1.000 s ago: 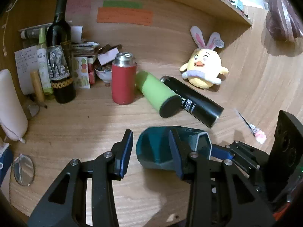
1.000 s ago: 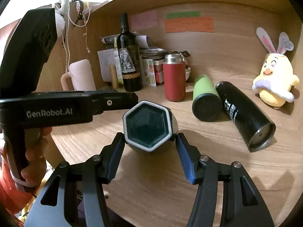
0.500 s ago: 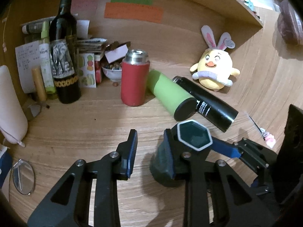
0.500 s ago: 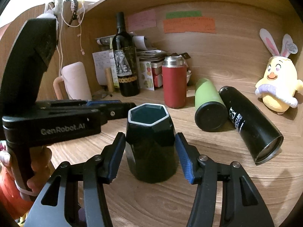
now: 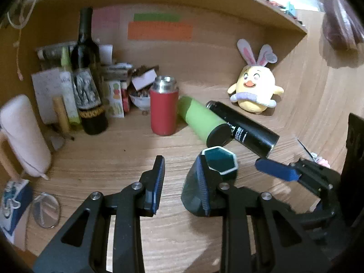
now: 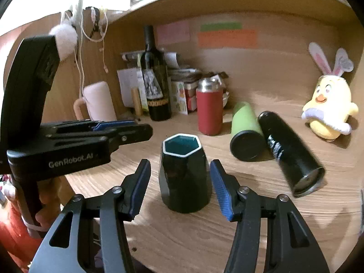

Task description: Flip cup upside down

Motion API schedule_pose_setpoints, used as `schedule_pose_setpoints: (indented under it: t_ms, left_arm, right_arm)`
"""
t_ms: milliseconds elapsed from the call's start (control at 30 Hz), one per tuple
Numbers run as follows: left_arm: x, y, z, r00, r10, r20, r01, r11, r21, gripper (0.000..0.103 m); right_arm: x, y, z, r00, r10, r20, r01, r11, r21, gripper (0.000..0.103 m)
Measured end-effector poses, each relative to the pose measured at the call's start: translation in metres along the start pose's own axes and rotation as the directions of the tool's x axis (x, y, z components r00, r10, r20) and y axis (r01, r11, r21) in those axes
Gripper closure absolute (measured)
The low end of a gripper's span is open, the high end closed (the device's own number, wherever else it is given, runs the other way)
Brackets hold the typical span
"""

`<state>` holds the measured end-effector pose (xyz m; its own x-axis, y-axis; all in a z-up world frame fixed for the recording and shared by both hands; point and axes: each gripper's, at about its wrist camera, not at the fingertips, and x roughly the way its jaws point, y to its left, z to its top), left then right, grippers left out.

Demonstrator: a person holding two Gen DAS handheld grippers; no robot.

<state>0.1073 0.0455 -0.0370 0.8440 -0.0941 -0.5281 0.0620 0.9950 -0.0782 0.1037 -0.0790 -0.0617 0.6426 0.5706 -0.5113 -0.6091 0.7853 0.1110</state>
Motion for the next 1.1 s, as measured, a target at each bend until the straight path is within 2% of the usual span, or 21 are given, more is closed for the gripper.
schedule_pose_setpoints:
  t_ms: [67, 133, 167, 200, 300, 333, 533, 600, 633, 1100]
  left_arm:
    - [-0.013, -0.007, -0.001, 1.0, 0.003, 0.025, -0.003, 1.0, 0.011, 0.065]
    - [-0.025, -0.013, -0.002, 0.999, 0.004, 0.051, -0.005, 1.0, 0.014, 0.049]
    - [-0.031, -0.016, -0.003, 0.998, 0.004, 0.065, -0.005, 1.0, 0.014, 0.045]
    - [-0.038, -0.019, -0.005, 0.997, 0.006, 0.08, -0.007, 1.0, 0.013, 0.039]
    - [-0.054, -0.027, -0.008, 0.993, 0.012, 0.114, -0.014, 1.0, 0.012, 0.029]
    - [-0.06, -0.03, -0.01, 0.992, 0.013, 0.126, -0.014, 1.0, 0.01, 0.025]
    - [-0.09, -0.046, -0.019, 0.982, 0.028, 0.185, -0.03, 1.0, 0.007, 0.004]
    - [-0.098, -0.049, -0.022, 0.98, 0.03, 0.198, -0.032, 0.999, 0.01, 0.001]
    - [-0.102, -0.05, -0.023, 0.979, 0.028, 0.201, -0.031, 0.999, 0.014, 0.001]
    - [-0.123, -0.061, -0.036, 0.975, 0.04, 0.22, -0.048, 0.998, 0.032, 0.0]
  right_arm:
    - [-0.012, -0.002, 0.001, 1.0, -0.004, 0.015, 0.004, 1.0, 0.008, 0.045]
    - [-0.027, -0.005, 0.001, 0.999, -0.013, 0.038, 0.013, 1.0, 0.018, 0.039]
    - [-0.037, -0.007, 0.0, 0.998, -0.024, 0.055, 0.022, 1.0, 0.022, 0.033]
    - [-0.043, -0.008, 0.0, 0.997, -0.035, 0.068, 0.034, 0.999, 0.022, 0.032]
    - [-0.067, -0.01, 0.0, 0.991, -0.077, 0.106, 0.076, 0.997, 0.012, 0.026]
    - [-0.075, -0.011, -0.001, 0.989, -0.087, 0.12, 0.086, 0.996, 0.015, 0.02]
    - [-0.11, -0.013, -0.001, 0.98, -0.103, 0.17, 0.101, 0.995, 0.02, 0.014]
    - [-0.118, -0.013, -0.002, 0.977, -0.111, 0.182, 0.109, 0.994, 0.022, 0.001]
    - [-0.123, -0.013, -0.004, 0.972, -0.123, 0.198, 0.119, 0.992, 0.031, 0.0]
    - [-0.148, -0.008, -0.008, 0.963, -0.133, 0.235, 0.127, 0.991, 0.042, 0.0]
